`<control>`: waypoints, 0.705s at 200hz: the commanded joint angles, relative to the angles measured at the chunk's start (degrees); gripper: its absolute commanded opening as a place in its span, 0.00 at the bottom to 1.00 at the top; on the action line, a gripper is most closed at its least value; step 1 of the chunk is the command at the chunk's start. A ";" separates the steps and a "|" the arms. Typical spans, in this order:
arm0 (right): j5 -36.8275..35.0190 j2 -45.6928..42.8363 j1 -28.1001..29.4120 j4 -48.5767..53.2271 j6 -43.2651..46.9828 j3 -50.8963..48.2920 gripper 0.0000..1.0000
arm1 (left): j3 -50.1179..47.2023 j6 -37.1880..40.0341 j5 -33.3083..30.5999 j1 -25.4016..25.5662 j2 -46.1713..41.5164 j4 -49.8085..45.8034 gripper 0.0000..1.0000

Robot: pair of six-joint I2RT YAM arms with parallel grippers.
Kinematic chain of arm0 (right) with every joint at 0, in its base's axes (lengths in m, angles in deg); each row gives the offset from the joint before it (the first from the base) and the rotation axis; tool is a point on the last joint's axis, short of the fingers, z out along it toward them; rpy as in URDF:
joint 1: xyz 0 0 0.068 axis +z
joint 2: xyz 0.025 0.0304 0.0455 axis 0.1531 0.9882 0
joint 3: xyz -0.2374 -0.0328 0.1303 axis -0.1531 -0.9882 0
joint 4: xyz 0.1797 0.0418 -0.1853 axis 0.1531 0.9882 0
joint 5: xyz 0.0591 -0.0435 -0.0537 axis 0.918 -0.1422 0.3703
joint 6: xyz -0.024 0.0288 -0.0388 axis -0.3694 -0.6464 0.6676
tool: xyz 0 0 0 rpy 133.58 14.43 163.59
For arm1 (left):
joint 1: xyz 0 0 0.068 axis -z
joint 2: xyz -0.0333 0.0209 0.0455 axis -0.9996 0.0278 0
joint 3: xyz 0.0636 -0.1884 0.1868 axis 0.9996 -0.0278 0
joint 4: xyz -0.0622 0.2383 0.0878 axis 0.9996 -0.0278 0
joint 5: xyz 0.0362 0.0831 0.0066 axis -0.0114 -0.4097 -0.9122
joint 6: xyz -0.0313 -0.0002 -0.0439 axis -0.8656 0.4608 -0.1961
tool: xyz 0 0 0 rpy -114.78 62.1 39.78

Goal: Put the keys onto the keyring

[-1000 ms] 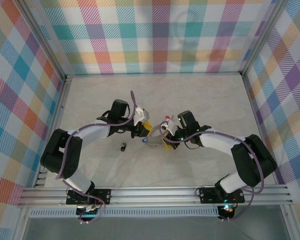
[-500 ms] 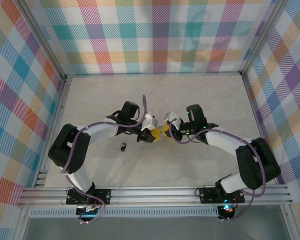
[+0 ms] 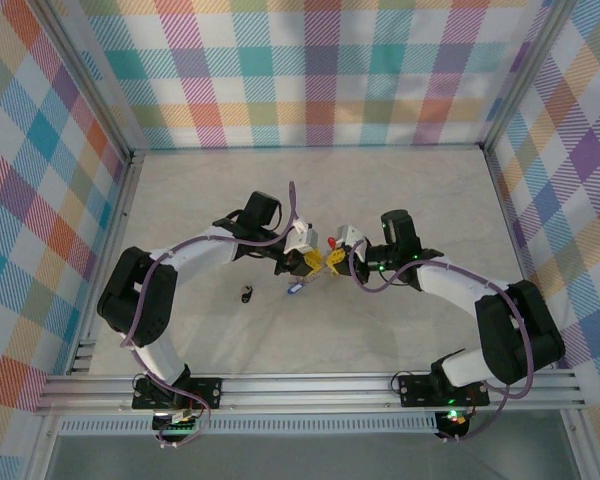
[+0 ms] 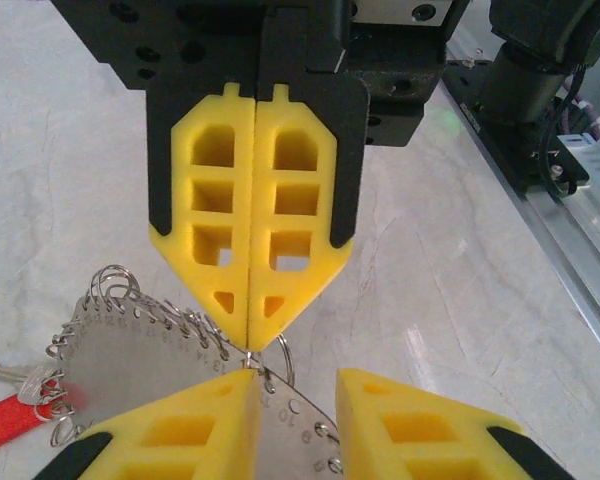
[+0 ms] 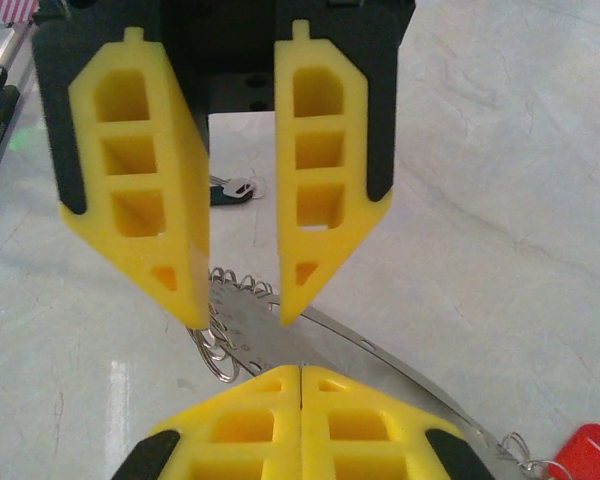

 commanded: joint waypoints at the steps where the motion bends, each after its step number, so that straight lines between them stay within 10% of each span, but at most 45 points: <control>1: 4.54 -1.31 -0.26 -2.17 2.29 -0.66 0.00 | -0.22 2.59 0.00 -0.31 -1.00 -0.79 0.27; 141: 6.63 -1.14 -0.79 -4.29 1.34 -1.55 0.00 | 1.18 0.26 -5.55 2.85 2.43 3.58 0.27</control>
